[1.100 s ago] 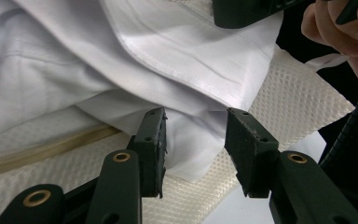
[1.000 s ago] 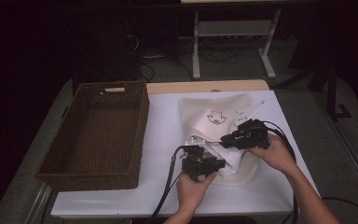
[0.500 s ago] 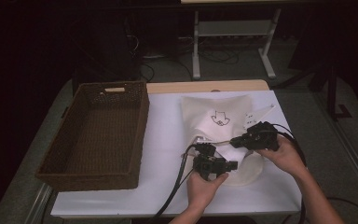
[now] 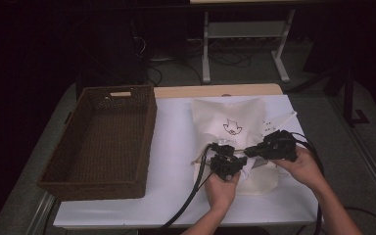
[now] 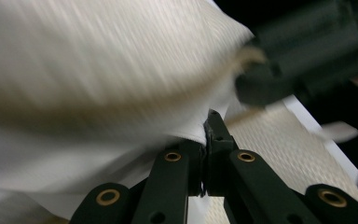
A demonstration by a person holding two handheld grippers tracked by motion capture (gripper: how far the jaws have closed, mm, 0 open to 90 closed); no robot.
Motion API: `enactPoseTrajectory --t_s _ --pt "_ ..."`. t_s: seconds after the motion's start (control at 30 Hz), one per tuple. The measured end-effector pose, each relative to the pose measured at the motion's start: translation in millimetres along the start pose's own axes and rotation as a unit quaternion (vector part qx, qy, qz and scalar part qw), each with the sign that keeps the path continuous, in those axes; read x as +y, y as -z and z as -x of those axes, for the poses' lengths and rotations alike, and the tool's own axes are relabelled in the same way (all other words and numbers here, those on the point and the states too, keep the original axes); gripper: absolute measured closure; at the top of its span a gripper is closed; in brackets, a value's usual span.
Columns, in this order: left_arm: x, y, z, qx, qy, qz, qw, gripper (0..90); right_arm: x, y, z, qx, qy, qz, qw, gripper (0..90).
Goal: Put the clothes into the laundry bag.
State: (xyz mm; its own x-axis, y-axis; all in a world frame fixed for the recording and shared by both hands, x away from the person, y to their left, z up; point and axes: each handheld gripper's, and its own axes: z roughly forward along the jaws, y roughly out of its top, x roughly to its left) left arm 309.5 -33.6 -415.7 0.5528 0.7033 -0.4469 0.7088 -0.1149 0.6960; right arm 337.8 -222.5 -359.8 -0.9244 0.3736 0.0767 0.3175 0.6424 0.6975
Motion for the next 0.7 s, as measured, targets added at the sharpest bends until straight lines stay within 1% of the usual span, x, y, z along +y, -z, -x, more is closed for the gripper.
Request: enactPoseTrajectory --t_s 0.07,0.13,0.2,0.23,0.3,0.33,0.4,0.43,0.47,0.53,0.6,0.7 --pt "3.3 -1.0 -3.8 0.002 0.006 0.004 1.0000 88.4 0.5 2.0 -0.9 0.003 -0.005 0.004 1.0000 87.8" --pt "6.9 -3.3 -9.9 0.002 0.014 0.006 0.9999 88.3 1.2 1.2 -1.5 0.006 -0.004 0.005 1.0000 87.8" --pt "8.3 -6.0 -14.0 0.002 0.016 0.006 0.9999 87.8 1.6 -2.2 -0.7 0.004 -0.005 -0.002 1.0000 87.7" --pt "8.2 -6.5 -14.6 0.000 0.014 0.006 0.9999 87.5 1.8 -3.7 0.3 0.004 -0.008 -0.004 0.9999 87.7" --pt "7.2 -5.2 -14.5 0.000 0.007 -0.003 1.0000 84.7 1.8 -5.8 3.5 0.006 -0.013 -0.004 0.9999 87.7" --pt "6.4 -3.8 -13.7 0.002 0.006 -0.004 1.0000 81.6 1.6 -7.0 4.7 0.007 -0.015 -0.006 0.9999 87.6" --pt "4.6 0.8 -13.5 -0.003 0.005 -0.008 1.0000 75.9 1.6 -7.8 5.4 0.007 -0.015 -0.007 0.9998 87.6" --pt "3.5 3.7 -13.2 -0.002 0.000 -0.010 0.9999 73.7 1.8 -7.9 5.2 0.006 -0.015 -0.007 0.9999 87.6" --pt "1.8 7.8 -13.3 -0.003 -0.002 -0.011 0.9999 71.5 2.0 -7.9 5.2 0.005 -0.016 -0.006 0.9998 87.5" --pt "-1.5 13.7 -14.3 -0.012 0.001 -0.014 0.9998 68.7 2.1 -7.8 5.5 0.005 -0.018 -0.005 0.9998 87.6" --pt "-6.1 19.9 -15.6 -0.014 -0.001 -0.021 0.9997 65.4 2.3 -7.4 5.9 0.004 -0.018 -0.004 0.9998 87.5" --pt "-11.7 25.3 -17.6 -0.019 0.005 -0.028 0.9994 61.6 2.7 -7.7 6.8 0.005 -0.019 -0.002 0.9998 87.5"
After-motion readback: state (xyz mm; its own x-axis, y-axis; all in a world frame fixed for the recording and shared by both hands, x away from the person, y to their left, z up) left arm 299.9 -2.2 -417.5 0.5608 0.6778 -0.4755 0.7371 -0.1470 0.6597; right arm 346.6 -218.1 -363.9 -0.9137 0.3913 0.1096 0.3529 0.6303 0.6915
